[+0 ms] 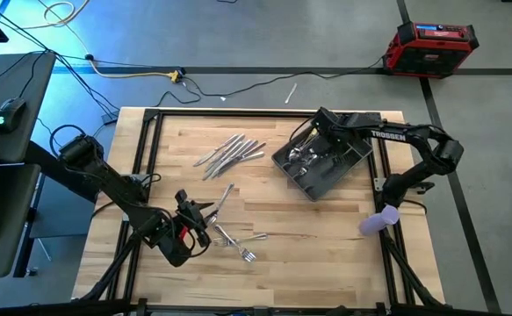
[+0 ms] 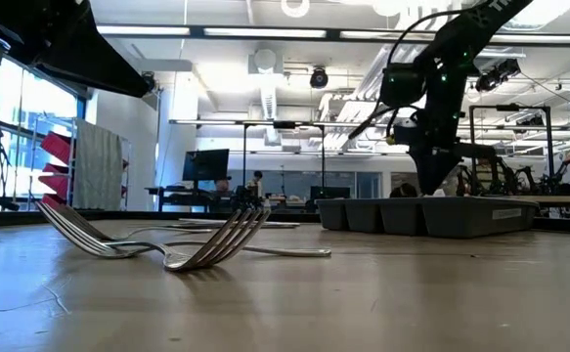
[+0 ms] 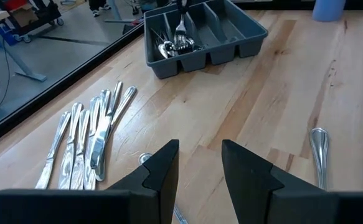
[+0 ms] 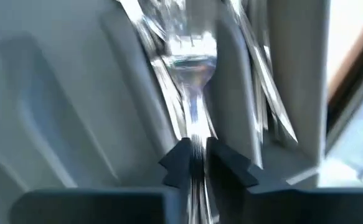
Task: Sort silverware
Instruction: Put the fork in the silverware tray
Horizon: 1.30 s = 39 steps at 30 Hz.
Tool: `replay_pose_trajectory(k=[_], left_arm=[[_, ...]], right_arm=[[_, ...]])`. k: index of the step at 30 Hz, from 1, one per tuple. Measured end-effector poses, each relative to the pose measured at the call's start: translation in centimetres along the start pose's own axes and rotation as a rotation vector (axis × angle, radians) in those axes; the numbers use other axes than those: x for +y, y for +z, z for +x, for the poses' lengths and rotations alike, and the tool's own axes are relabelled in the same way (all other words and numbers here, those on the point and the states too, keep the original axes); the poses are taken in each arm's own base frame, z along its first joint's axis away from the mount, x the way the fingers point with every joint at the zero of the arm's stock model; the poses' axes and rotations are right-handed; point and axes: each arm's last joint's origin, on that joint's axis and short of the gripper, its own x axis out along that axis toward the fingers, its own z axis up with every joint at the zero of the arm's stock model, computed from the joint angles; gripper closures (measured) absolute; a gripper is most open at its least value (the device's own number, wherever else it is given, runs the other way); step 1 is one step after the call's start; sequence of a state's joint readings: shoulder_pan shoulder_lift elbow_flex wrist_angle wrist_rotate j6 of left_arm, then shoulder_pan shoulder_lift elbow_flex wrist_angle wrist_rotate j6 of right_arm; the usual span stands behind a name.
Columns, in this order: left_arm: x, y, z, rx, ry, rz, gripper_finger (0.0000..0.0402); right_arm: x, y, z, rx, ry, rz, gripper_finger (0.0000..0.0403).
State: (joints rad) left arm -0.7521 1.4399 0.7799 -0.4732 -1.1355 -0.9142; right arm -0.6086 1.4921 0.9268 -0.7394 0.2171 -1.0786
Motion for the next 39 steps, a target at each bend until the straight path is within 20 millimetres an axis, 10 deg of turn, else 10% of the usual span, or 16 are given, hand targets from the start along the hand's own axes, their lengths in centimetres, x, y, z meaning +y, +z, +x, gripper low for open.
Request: replay_pose_trajectory(k=[9,21,39], left_arm=[[0.0,0.0,0.0,0.001,-0.001,-0.001,0.0298],[0.0,0.0,0.0,0.001,-0.003,-0.004,0.0298],[0.0,0.0,0.0,-0.001,-0.002,-0.005,0.0298]], right_arm=[[1.1,2.1,-3.2,0.040,-0.220,-0.017,0.0242],[7.9,11.7,-8.9,-0.742,-0.001,0.245,0.0233],[18.0,30.2,-2.3,-0.875,0.275,0.226,0.0233]])
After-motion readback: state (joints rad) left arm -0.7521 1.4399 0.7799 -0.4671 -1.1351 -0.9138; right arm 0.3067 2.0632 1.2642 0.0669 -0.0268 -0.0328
